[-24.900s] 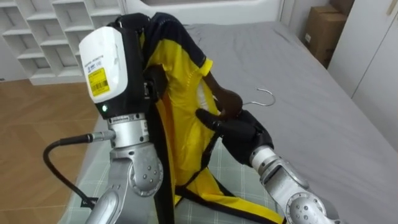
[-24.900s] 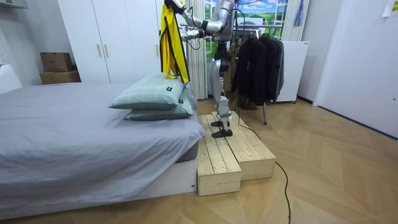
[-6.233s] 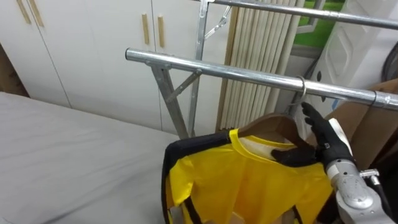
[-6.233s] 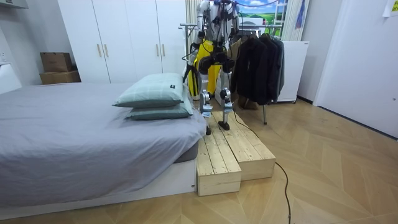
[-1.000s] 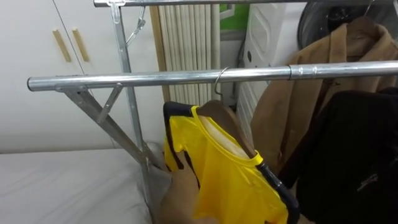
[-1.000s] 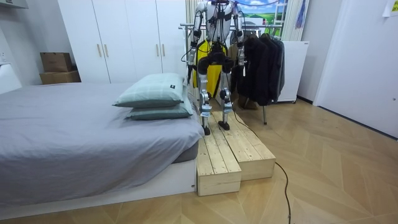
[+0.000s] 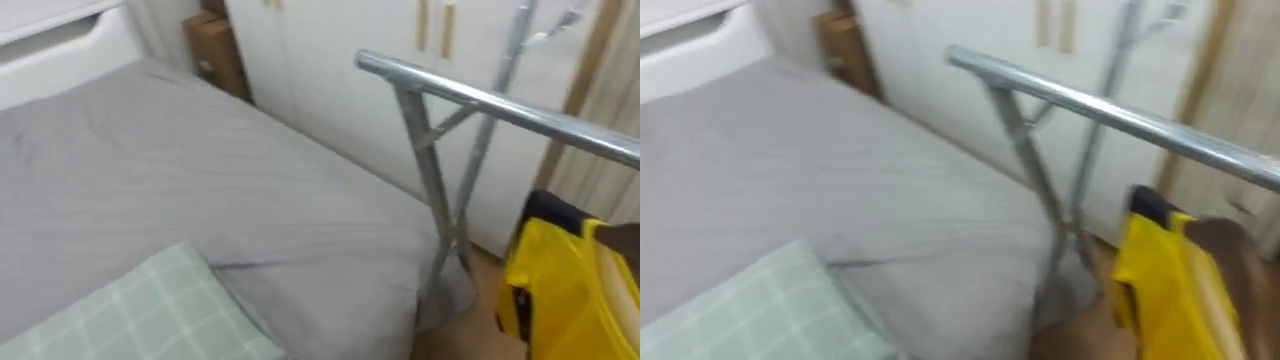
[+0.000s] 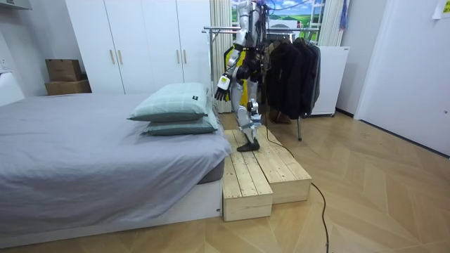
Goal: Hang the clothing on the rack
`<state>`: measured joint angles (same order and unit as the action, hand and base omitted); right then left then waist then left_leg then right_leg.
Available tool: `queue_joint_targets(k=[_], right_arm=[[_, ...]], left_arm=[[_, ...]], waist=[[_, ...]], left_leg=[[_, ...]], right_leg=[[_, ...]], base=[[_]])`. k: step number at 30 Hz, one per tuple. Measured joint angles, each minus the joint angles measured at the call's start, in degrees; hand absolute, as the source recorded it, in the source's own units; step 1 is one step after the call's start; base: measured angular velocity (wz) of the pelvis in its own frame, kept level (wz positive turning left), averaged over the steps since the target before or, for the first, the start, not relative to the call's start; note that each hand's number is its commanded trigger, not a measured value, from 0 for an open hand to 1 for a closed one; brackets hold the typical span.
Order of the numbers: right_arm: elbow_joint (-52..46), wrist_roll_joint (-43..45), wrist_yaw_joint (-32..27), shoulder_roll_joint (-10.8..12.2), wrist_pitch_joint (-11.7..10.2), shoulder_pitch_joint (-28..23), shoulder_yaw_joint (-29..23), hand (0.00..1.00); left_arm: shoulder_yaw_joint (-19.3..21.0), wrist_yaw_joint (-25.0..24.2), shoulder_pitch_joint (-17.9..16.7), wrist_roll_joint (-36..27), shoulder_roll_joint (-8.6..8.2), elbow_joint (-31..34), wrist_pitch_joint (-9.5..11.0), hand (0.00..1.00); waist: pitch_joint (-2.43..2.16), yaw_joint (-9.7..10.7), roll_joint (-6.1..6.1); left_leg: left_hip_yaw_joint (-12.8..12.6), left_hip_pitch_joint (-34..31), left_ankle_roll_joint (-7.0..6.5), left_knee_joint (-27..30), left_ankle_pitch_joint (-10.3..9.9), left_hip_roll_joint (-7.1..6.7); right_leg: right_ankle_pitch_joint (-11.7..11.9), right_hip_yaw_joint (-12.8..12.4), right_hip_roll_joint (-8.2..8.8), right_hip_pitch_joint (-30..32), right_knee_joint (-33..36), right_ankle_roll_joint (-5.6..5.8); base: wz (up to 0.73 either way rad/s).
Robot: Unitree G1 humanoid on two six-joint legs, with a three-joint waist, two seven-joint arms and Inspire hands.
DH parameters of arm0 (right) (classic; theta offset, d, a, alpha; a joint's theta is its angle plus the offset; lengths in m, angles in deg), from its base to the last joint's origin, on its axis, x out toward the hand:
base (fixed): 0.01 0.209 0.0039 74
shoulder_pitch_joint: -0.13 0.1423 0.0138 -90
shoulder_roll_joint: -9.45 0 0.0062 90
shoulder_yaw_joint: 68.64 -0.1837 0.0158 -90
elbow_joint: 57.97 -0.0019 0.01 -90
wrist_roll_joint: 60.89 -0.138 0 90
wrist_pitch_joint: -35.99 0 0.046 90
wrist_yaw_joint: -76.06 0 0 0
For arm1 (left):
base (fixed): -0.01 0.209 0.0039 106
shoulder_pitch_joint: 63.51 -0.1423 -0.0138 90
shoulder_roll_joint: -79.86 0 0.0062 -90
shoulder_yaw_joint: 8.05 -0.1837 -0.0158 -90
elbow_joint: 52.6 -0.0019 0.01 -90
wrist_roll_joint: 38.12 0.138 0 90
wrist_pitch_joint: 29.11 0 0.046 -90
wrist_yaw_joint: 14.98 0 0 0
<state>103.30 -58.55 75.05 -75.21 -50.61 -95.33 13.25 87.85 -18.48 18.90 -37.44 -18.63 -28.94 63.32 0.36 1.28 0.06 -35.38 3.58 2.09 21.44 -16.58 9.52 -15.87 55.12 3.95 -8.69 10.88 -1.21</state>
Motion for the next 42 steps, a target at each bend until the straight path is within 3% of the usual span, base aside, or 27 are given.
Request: queue_joint_targets(k=[1,3,4,6,8,9,10,11,12,13,14,15,18,20,21,23,24,26,28,35,42], right_arm=[[-0.3,0.0,0.0,0.0,-0.3,0.1,0.1,0.00],[-2.2,0.0,0.5,0.2,-0.9,0.6,0.7,0.00],[-2.3,-0.2,0.6,0.4,-1.1,0.9,1.3,0.00],[-2.3,-0.1,0.6,0.8,-1.3,1.6,2.4,0.00],[-1.9,0.4,0.6,1.0,-1.6,1.4,2.5,0.00],[-1.4,0.1,0.4,1.0,-1.9,0.7,2.3,0.00],[-1.2,-0.7,0.1,1.4,-2.8,0.5,2.4,0.00],[-1.5,-0.8,0.2,1.7,-3.0,0.8,2.4,0.00],[-2.2,-0.9,-0.2,2.4,-3.7,0.8,2.6,0.00],[-2.0,-1.3,-1.1,2.2,-3.9,-0.4,2.4,0.00],[-1.6,-1.2,-1.7,2.1,-3.8,-0.8,2.4,0.00],[-0.3,-0.9,-2.8,1.6,-3.5,-1.1,2.4,0.00],[2.7,1.5,-3.1,1.6,-1.9,-1.6,2.3,0.00],[2.8,3.8,-3.1,1.8,-0.1,-2.6,2.2,0.00],[2.8,5.0,-3.1,1.8,0.9,-2.8,2.2,0.00],[2.6,5.8,-3.7,1.8,1.9,-2.6,1.9,0.00],[2.4,6.8,-4.1,1.8,2.1,-2.3,1.9,0.00],[2.1,7.6,-4.4,2.0,2.6,-2.2,1.9,0.00],[2.0,8.0,-5.2,2.1,3.2,-1.8,2.3,0.00],[0.3,6.5,-6.1,2.1,3.8,0.1,2.4,0.00],[-2.1,2.3,-3.3,2.0,2.3,0.1,2.5,0.00]], left_arm=[[-0.1,0.0,0.0,0.0,-0.01,0.1,0.0,0.00],[-0.2,0.0,0.0,0.0,-0.30,0.2,0.0,0.00],[-0.3,0.0,0.0,-0.1,-0.30,0.2,0.0,0.00],[-0.4,0.0,0.2,-0.1,-0.27,0.2,0.0,0.00],[-0.8,0.0,0.6,-0.1,-0.35,-0.1,0.0,0.00],[-2.3,0.1,0.7,-0.1,-0.33,-0.1,0.0,0.00],[-2.5,0.1,1.0,-0.1,-0.11,0.0,0.5,0.00],[-2.0,0.2,0.9,-0.1,0.31,-0.1,0.6,0.00],[-0.9,0.3,0.7,-0.1,1.45,-0.3,0.4,0.00],[-1.3,0.4,1.0,0.0,1.65,-0.7,0.4,0.00],[-1.6,0.4,0.9,0.0,1.45,-0.8,0.4,0.00],[-1.5,0.4,0.8,0.0,0.88,-1.3,0.2,0.00],[-1.3,0.4,0.6,-0.1,1.23,-1.3,-1.7,0.00],[-1.2,0.4,0.5,-1.2,1.41,-1.2,-2.9,0.00],[-1.2,0.4,0.3,-1.9,1.51,-1.3,-3.4,0.00],[-1.0,0.4,0.0,-3.2,1.51,-1.2,-3.7,0.00],[-0.4,0.4,-0.2,-3.5,1.49,-1.6,-3.7,0.00],[0.0,0.4,-0.3,-3.5,1.81,-1.8,-3.8,0.00],[0.3,0.6,-0.7,-3.6,1.90,-1.5,-4.2,0.00],[0.4,0.8,-1.4,-3.5,1.76,-0.6,-5.0,0.00],[0.0,1.7,-1.9,-3.4,1.70,0.3,-4.8,0.00]], waist=[[-0.02,-0.2,0.04],[-0.11,-1.4,0.16],[-0.14,-1.8,0.43],[-0.16,-1.9,0.87],[-0.23,-1.6,1.05],[-0.09,-1.4,0.39],[0.08,-2.0,0.13],[-0.08,-1.8,0.12],[-0.03,-0.8,1.21],[-0.14,0.1,1.66],[-0.05,0.2,1.71],[0.38,0.2,1.45],[0.42,0.3,1.40],[0.20,0.9,1.32],[0.05,1.2,1.43],[-0.11,0.9,1.23],[-0.27,0.3,0.97],[-0.42,0.3,0.88],[-0.45,0.0,0.79],[-0.35,-0.2,0.40],[-0.23,0.0,0.67]], left_leg=[[0.4,0.2,0.08,-1.3,0.0,-0.51],[2.0,0.3,1.85,-5.9,1.3,-1.84],[2.4,0.7,1.91,-8.0,1.9,-2.54],[3.1,0.9,1.26,-9.2,2.4,-3.43],[5.6,1.6,-0.08,-10.5,3.4,-4.47],[9.9,2.9,-0.57,-11.8,4.2,-4.27],[15.1,2.6,-0.56,-11.8,4.2,-3.61],[16.9,2.0,-0.44,-11.6,4.1,-3.11],[18.0,0.7,0.34,-11.0,3.5,-2.68],[16.8,1.1,1.03,-11.0,2.7,-2.09],[15.5,1.6,1.01,-11.0,2.7,-2.12],[13.6,2.5,0.90,-11.6,2.8,-2.23],[16.8,3.0,0.04,-12.0,3.3,-3.35],[19.4,3.0,-0.97,-11.9,3.2,-4.33],[20.9,3.1,-1.64,-11.9,3.2,-5.18],[22.1,3.1,-2.23,-11.8,3.2,-6.16],[22.8,2.9,-2.41,-11.8,3.2,-6.45],[24.1,2.8,-2.63,-11.8,3.2,-7.15],[25.0,2.5,-2.83,-11.6,3.4,-7.49],[27.1,1.7,-2.72,-10.7,3.5,-7.61],[29.4,1.6,-2.40,-10.6,3.7,-7.73]], right_leg=[[0.0,0.7,0.11,0.1,0.3,0.02],[0.0,2.4,1.38,0.6,3.1,0.03],[0.0,2.3,2.07,0.7,4.3,0.02],[0.0,1.3,3.27,0.9,5.9,0.02],[0.1,0.2,5.14,1.2,9.2,0.07],[-0.9,-3.5,6.37,4.0,14.7,-1.34],[-1.5,-11.3,4.15,8.5,12.0,-2.81],[-0.7,-15.1,2.46,11.3,8.9,-3.63],[8.0,-21.0,0.72,14.6,3.4,-3.63],[9.1,-19.0,0.62,12.7,2.9,-2.90],[9.1,-18.4,0.65,11.8,2.7,-2.89],[9.1,-17.2,0.86,10.0,2.6,-2.48],[8.2,-17.2,2.25,7.9,3.1,-0.19],[8.0,-23.3,3.00,7.2,3.7,1.48],[7.9,-28.7,3.03,6.9,4.0,2.60],[8.1,-33.7,3.05,6.6,3.6,3.59],[8.4,-34.6,3.02,6.3,3.1,4.13],[8.6,-35.3,3.06,5.5,2.4,4.38],[8.6,-37.9,2.89,5.0,1.5,4.54],[8.2,-37.9,2.69,3.6,-0.2,5.22],[8.0,-37.9,2.63,2.3,-0.5,5.51]], base=[[0.87],[0.56],[0.35],[0.36],[0.54],[0.30],[0.11],[0.08],[0.58],[0.74],[0.74],[0.62],[0.73],[0.84],[0.61],[0.36],[0.28],[0.30],[0.27],[0.16],[0.17]])
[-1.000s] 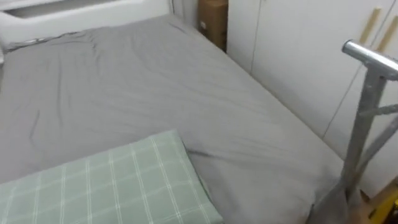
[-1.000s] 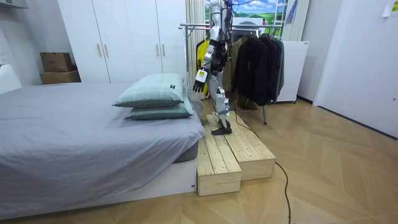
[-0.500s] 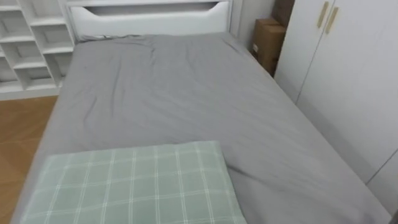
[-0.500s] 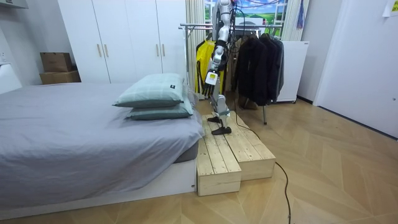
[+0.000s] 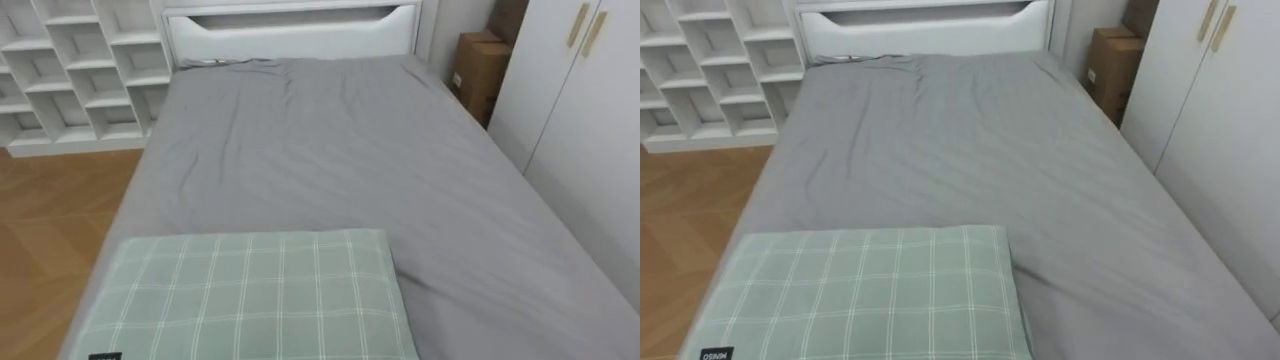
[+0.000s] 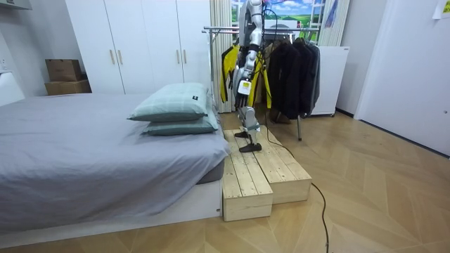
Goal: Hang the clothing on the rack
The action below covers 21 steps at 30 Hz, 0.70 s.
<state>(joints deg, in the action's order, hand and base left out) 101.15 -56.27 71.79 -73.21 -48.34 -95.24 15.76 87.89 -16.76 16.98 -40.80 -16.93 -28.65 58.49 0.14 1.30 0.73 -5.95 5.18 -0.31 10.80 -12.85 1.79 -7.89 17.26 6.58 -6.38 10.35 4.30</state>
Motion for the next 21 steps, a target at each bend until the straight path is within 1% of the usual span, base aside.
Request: queue_joint_targets(k=[1,3,7,10,16,21], right_arm=[[0.0,-0.8,0.6,0.0,-0.1,-0.3,0.0,0.00],[0.2,-2.3,1.5,0.0,-0.1,-0.5,0.9,0.00],[0.6,-3.3,3.3,-0.1,-0.7,-0.5,2.2,0.00],[1.4,-5.3,4.4,-0.3,-0.7,-0.4,2.2,0.00],[2.5,-8.9,5.7,-0.4,-0.9,-0.5,2.2,0.00],[2.6,-9.3,6.6,-0.6,-1.0,-0.6,2.1,0.00]], left_arm=[[-0.1,0.2,0.0,0.0,0.07,0.0,0.1,0.00],[-0.3,0.9,0.0,0.0,0.20,0.0,0.3,0.00],[-0.4,1.4,0.2,0.0,0.33,0.0,0.5,0.00],[-0.5,1.4,0.3,0.0,0.37,0.0,0.5,0.00],[-0.5,1.1,0.2,0.1,0.45,0.0,0.8,0.00],[-0.5,1.1,0.0,0.2,0.45,0.0,1.1,0.00]], waist=[[0.11,0.1,0.06],[0.19,0.0,0.37],[0.22,0.0,0.84],[0.21,0.0,0.85],[-0.08,-0.1,0.65],[-0.01,0.0,0.52]], left_leg=[[0.4,0.0,0.02,0.0,0.0,-0.11],[1.3,-0.1,0.05,0.0,0.0,-0.34],[1.8,-0.8,0.15,0.0,0.1,-0.42],[2.0,-1.1,0.15,0.0,0.1,-0.42],[3.1,-1.7,0.17,0.0,0.2,-0.49],[3.7,-1.7,0.17,-0.1,0.2,-0.50]], right_leg=[[0.0,0.0,0.00,-0.3,-0.3,0.06],[-0.2,0.1,0.04,-0.8,-0.9,0.29],[-0.2,0.4,-0.02,-0.9,-1.6,0.32],[-0.2,0.4,-0.08,-0.8,-1.7,0.32],[-0.2,0.0,-0.14,-0.7,-1.8,0.33],[-0.2,-0.3,-0.22,-0.9,-1.8,0.36]], base=[[0.21],[0.15],[0.08],[0.07],[0.11],[0.07]])
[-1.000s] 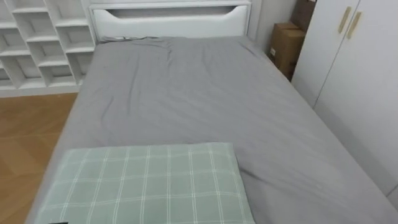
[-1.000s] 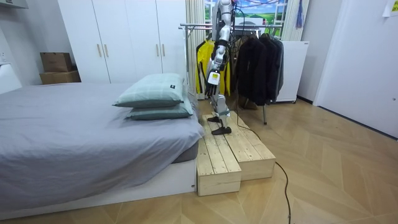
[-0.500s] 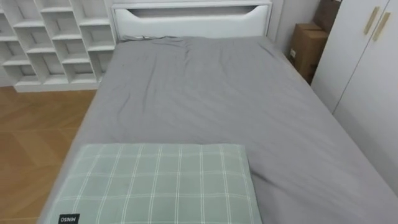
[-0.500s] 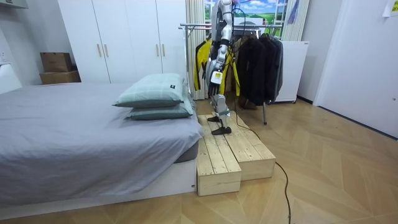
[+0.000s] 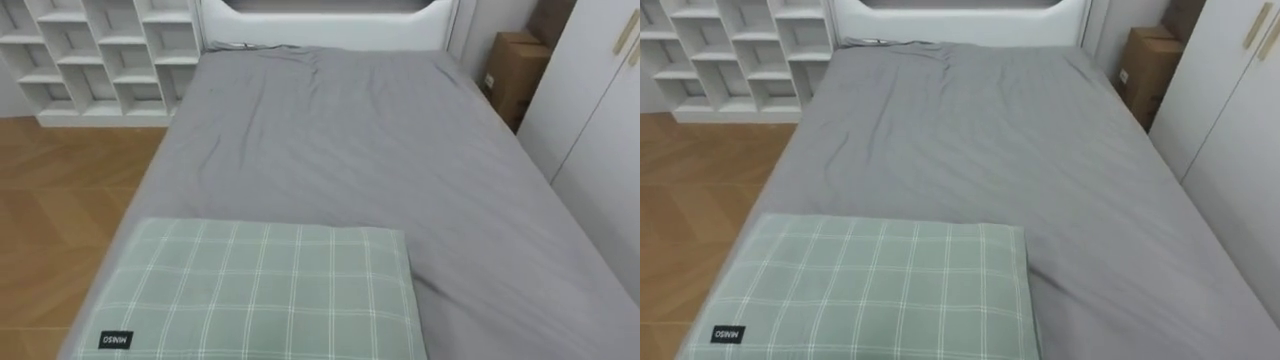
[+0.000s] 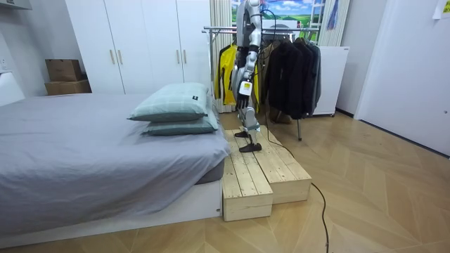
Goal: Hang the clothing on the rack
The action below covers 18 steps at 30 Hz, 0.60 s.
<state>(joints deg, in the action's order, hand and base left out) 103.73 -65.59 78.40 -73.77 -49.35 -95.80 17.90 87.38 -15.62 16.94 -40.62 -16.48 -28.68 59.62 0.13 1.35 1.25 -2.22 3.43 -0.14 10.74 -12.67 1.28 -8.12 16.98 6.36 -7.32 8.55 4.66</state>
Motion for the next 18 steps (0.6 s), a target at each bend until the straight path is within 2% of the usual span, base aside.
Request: queue_joint_targets(k=[12,18], right_arm=[[0.0,-0.5,0.4,-0.2,0.0,0.0,0.0,0.00],[-0.2,-0.8,1.1,-0.4,0.1,-0.4,-0.2,0.00]], left_arm=[[0.0,0.0,0.5,0.1,-0.28,0.2,0.0,0.00],[0.1,-0.1,1.0,3.3,-0.31,0.0,-0.2,0.00]], waist=[[0.06,0.0,-0.31],[0.06,0.0,-0.54]], left_leg=[[0.5,-0.5,0.35,0.0,0.2,0.04],[0.6,-0.7,0.41,0.1,0.2,0.04]], right_leg=[[-0.2,-1.1,-0.33,-0.2,-0.9,0.25],[-0.2,-1.1,-0.33,-0.2,-0.9,0.25]], base=[[0.01],[0.00]])
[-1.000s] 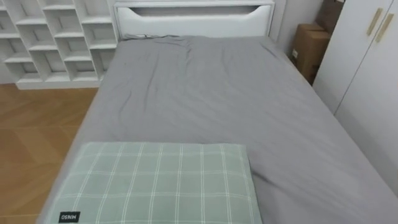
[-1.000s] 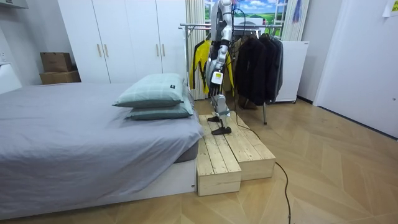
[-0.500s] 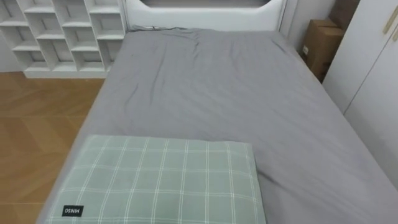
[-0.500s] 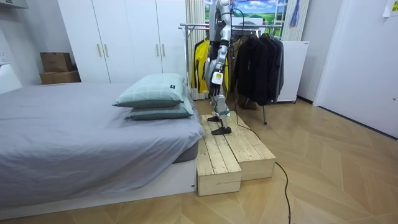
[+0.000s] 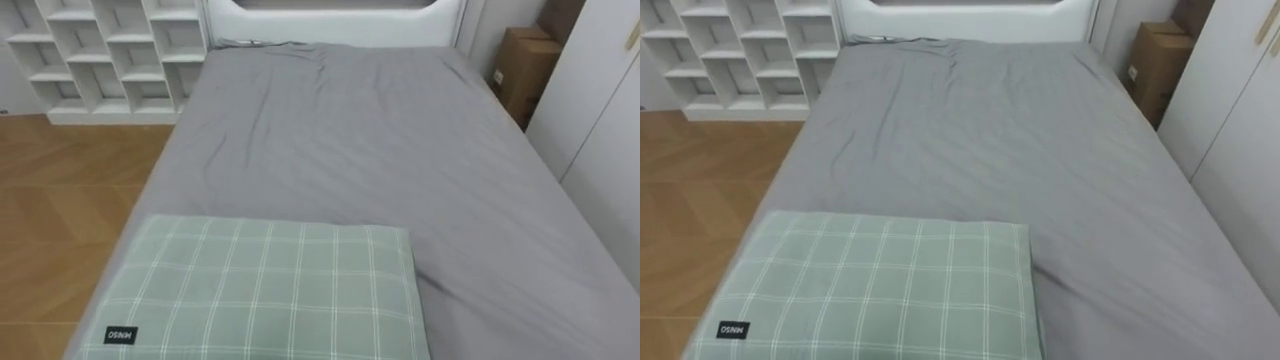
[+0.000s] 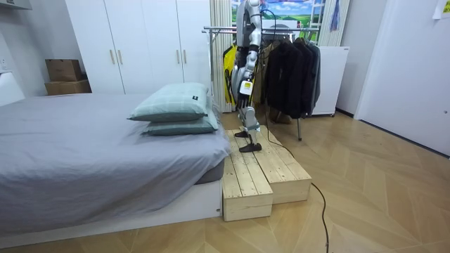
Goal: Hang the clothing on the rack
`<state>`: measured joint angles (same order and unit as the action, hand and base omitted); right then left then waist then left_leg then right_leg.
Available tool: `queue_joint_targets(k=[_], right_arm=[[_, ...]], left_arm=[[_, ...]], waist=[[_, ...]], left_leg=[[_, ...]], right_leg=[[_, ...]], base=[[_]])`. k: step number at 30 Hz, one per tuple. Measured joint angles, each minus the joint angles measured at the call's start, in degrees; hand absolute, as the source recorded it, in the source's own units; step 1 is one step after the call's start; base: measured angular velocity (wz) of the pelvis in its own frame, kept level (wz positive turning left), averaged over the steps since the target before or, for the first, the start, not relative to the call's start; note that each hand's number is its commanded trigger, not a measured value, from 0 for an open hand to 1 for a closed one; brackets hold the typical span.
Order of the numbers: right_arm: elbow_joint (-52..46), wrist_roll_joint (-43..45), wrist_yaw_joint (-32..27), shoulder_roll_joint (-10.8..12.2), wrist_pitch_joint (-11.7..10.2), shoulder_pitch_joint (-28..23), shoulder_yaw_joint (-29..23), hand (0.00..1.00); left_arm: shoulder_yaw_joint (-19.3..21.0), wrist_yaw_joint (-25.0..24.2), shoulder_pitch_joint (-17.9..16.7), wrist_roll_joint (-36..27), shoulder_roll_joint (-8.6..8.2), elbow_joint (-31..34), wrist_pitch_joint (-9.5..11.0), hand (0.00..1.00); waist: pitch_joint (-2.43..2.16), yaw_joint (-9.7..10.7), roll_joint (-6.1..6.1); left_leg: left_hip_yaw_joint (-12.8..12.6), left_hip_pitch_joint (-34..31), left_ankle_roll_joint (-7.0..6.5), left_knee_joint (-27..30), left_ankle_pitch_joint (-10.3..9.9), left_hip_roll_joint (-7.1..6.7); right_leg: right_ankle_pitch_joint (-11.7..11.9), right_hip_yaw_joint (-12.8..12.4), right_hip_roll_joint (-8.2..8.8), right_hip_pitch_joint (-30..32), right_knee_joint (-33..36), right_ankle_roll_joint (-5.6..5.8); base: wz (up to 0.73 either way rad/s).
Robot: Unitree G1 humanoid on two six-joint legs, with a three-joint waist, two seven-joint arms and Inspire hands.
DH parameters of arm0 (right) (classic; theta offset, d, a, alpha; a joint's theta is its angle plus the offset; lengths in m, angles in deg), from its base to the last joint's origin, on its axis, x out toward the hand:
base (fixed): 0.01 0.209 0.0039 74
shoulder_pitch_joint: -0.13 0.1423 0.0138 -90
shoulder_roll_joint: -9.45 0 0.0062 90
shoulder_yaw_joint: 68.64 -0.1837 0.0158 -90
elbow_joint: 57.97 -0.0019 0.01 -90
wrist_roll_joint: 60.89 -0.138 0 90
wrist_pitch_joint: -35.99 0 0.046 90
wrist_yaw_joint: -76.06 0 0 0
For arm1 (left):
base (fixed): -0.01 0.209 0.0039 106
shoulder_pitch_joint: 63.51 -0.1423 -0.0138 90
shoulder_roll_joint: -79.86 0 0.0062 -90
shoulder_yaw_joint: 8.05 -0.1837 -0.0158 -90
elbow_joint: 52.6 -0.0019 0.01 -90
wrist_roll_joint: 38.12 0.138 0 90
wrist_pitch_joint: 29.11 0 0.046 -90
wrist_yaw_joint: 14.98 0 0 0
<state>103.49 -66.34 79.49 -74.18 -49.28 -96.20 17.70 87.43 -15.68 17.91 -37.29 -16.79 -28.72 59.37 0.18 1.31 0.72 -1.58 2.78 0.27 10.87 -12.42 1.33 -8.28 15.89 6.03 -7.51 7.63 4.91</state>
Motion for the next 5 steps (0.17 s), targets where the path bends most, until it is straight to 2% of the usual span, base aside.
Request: queue_joint_targets(k=[5], right_arm=[[-0.4,-0.9,0.4,-0.1,0.1,-0.5,0.0,0.00]], left_arm=[[0.0,0.0,0.2,1.1,0.07,0.0,-1.0,0.00]], waist=[[-0.03,0.1,-0.05]], left_leg=[[0.0,-0.1,0.00,0.0,0.0,0.00]], right_leg=[[0.0,0.0,-0.02,0.0,0.0,0.00]], base=[[0.00]])
